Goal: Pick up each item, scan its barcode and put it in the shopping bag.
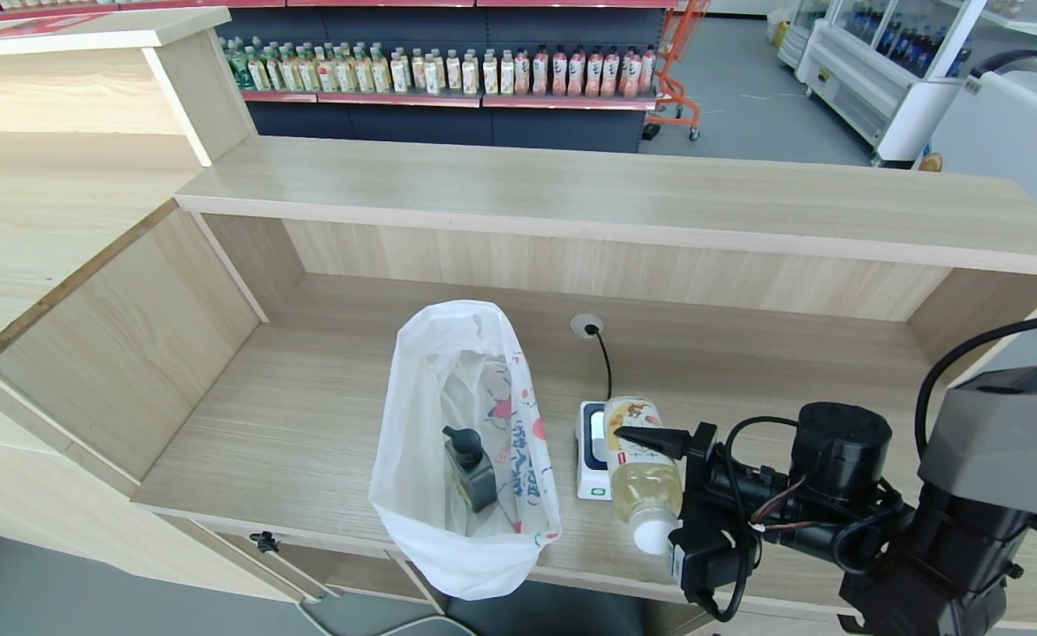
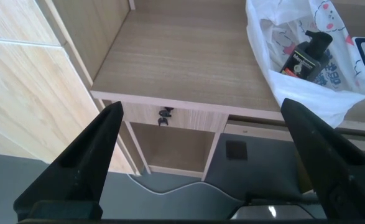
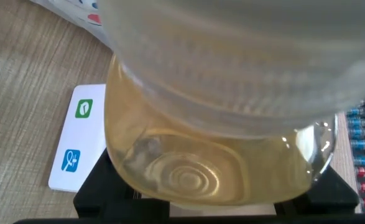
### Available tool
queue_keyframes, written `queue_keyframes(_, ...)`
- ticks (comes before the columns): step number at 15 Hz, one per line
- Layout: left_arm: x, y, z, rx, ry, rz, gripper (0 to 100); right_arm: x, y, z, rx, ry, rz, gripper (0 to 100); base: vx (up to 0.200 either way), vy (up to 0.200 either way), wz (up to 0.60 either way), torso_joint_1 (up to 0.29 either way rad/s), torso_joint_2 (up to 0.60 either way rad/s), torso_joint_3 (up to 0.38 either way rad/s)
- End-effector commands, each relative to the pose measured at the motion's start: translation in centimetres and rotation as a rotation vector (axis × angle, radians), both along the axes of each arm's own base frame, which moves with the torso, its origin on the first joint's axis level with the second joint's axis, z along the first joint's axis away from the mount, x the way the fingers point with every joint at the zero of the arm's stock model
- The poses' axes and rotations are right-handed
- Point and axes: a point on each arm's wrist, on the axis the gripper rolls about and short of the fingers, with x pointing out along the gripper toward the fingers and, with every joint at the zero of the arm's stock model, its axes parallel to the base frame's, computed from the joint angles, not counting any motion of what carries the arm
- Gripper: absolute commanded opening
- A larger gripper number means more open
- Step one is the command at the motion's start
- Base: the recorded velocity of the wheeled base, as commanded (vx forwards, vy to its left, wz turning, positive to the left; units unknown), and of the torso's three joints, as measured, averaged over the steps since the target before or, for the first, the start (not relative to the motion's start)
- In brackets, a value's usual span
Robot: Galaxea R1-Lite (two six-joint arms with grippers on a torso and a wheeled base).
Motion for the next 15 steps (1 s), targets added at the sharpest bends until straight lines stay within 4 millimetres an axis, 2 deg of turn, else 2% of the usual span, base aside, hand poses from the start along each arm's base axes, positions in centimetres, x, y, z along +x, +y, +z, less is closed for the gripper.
queue_keyframes(1, 0.0, 0.0, 0.0, 0.0, -0.001, 0.001, 100, 0.3, 0.1, -0.1, 0.001, -0.004, 0.0, 0, 0.0, 0.0, 0.0, 0.0, 0.0, 0.0)
queue_keyframes(15, 0.0, 0.0, 0.0, 0.001, -0.001, 0.001, 100, 1.8, -0.1, 0.1, -0.018, -0.1, 0.052, 0, 0.0, 0.0, 0.0, 0.0, 0.0, 0.0)
